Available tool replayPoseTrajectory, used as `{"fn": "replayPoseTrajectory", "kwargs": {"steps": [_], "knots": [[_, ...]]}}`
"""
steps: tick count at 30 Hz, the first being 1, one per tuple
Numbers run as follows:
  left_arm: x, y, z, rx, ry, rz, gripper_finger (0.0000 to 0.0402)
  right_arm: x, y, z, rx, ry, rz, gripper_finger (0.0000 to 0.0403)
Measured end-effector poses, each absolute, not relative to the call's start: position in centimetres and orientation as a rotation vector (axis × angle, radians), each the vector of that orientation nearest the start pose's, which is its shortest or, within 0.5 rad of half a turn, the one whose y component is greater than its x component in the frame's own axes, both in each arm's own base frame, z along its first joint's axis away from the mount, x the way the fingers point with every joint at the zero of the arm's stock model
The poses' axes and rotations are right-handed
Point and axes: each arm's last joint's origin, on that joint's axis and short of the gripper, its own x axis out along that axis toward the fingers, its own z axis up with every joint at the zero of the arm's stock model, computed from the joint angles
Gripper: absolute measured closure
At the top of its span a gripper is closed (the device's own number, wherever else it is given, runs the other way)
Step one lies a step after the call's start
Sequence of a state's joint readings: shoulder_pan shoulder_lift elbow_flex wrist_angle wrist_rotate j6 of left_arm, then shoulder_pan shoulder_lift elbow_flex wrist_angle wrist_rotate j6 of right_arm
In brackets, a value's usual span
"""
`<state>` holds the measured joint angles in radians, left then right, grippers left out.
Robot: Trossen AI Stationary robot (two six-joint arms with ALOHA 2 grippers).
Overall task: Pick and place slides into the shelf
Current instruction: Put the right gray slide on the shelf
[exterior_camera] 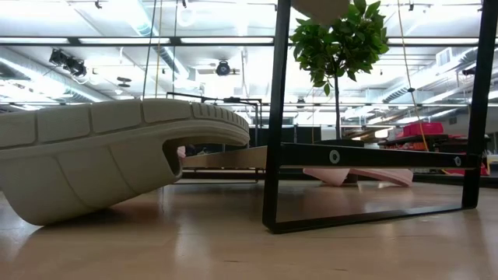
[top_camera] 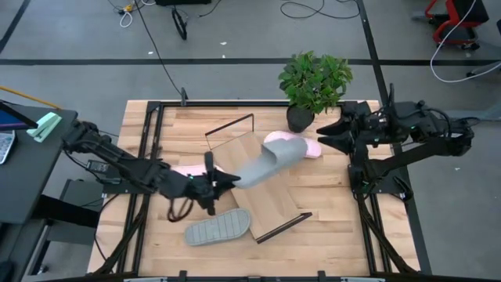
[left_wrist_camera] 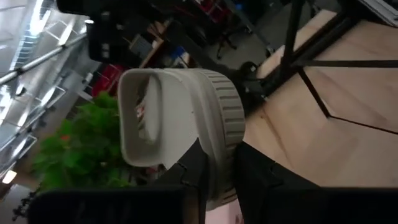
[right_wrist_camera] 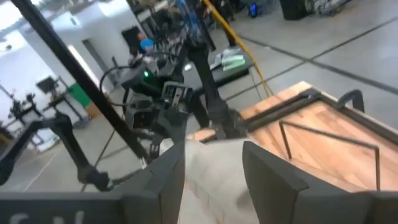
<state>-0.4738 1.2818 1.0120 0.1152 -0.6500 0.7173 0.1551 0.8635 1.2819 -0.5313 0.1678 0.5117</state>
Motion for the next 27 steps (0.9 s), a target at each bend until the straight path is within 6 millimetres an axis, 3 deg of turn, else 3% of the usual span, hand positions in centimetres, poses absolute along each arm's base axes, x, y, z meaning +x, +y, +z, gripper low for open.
{"fn": "replayPoseTrajectory", "kwargs": {"steps": [11, 21, 27], "knots": [[31.7, -14.3, 31.1, 0.787, 0.386, 0.070, 0.0339, 14.2, 1.9, 44.5, 0.477, 0.148, 0.025, 0.0238], [32.4, -15.2, 28.9, 0.754, 0.475, -0.090, 0.0341, 14.4, 2.0, 44.4, 0.453, 0.159, 0.040, 0.0238], [32.1, -15.2, 27.9, 0.785, 0.552, -0.236, 0.0349, 15.6, 2.2, 44.0, 0.454, 0.196, 0.030, 0.0238]]}}
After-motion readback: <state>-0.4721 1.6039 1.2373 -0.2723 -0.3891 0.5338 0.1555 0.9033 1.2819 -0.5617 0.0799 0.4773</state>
